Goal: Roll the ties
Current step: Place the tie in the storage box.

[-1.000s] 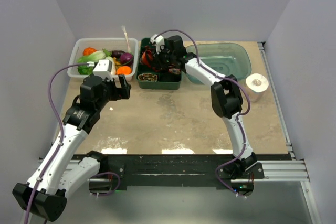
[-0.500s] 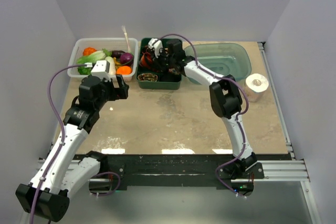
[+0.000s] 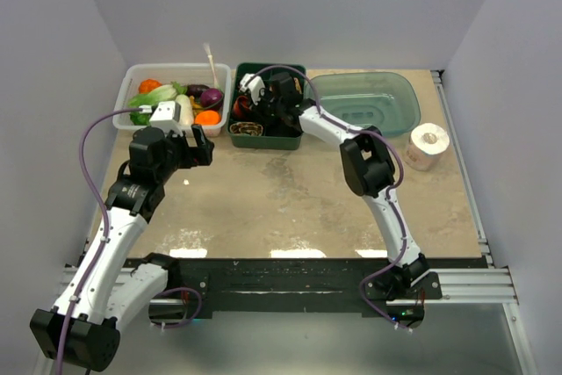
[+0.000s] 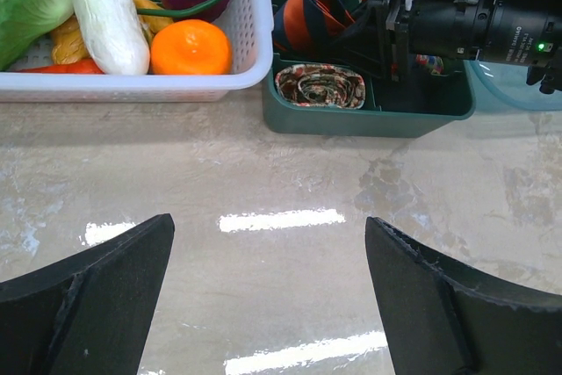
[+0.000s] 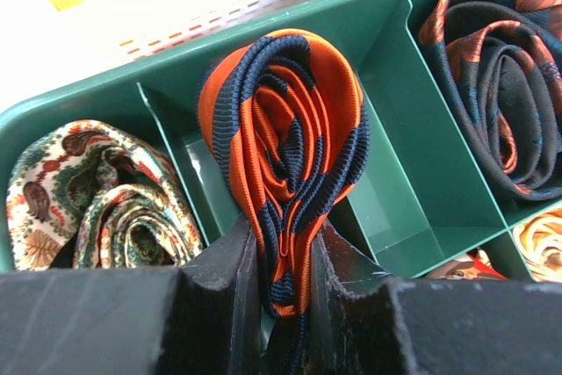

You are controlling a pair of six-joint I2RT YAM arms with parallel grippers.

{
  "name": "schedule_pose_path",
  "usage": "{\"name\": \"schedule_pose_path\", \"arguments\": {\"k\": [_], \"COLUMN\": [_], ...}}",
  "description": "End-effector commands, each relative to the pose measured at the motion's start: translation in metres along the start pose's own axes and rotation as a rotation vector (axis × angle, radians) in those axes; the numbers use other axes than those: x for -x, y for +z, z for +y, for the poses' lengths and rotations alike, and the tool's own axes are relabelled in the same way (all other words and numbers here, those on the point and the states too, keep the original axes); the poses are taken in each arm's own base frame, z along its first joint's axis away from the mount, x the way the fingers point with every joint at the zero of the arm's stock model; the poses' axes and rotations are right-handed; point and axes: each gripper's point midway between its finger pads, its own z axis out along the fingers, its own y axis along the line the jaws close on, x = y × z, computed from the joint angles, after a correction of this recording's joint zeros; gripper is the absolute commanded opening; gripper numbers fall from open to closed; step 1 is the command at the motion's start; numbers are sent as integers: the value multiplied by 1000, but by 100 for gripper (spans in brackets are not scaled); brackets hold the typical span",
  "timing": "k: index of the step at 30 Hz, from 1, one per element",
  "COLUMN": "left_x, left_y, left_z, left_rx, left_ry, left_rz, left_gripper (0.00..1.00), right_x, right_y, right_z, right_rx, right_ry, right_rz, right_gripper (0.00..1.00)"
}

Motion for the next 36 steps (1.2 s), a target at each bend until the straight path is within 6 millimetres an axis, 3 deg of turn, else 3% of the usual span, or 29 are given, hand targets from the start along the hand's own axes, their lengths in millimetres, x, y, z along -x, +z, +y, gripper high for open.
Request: {"name": "schedule_pose_path", "arguments": {"k": [1, 7, 13, 18, 20, 23, 28, 36], "left_x": [7, 7, 7, 7, 7, 7, 6, 5], "left_y": [1, 1, 0, 0, 1, 0, 1, 1], "left_z": [-5, -5, -5, -5, -5, -5, -5, -5], "left_rx": [-38, -40, -39, -39, -38, -40, -40, -43], "left_ry": [13, 11, 11, 9, 8, 9, 8, 8], "left_rz": [-32, -32, -35, -35, -34, -33, -32, -30], "left_gripper": [95, 95, 95, 95, 95, 95, 95, 95], "right_x": [12, 8, -2, -8, -4, 2, 22, 66], "right_y": [-5, -2, 10, 10, 7, 0, -11, -30], "right_z": [-23, -23, -1, 7, 7, 8, 8, 2], "right_rx": [-115, -145, -104, -75, -70, -67, -77, -125], "right_ry": [-64, -129, -239, -240, -243, -239, -227, -186], "right_rz": [18, 66, 124, 150, 150, 144, 108, 7], "right_gripper": [4, 5, 9, 22, 25, 46, 66, 74]}}
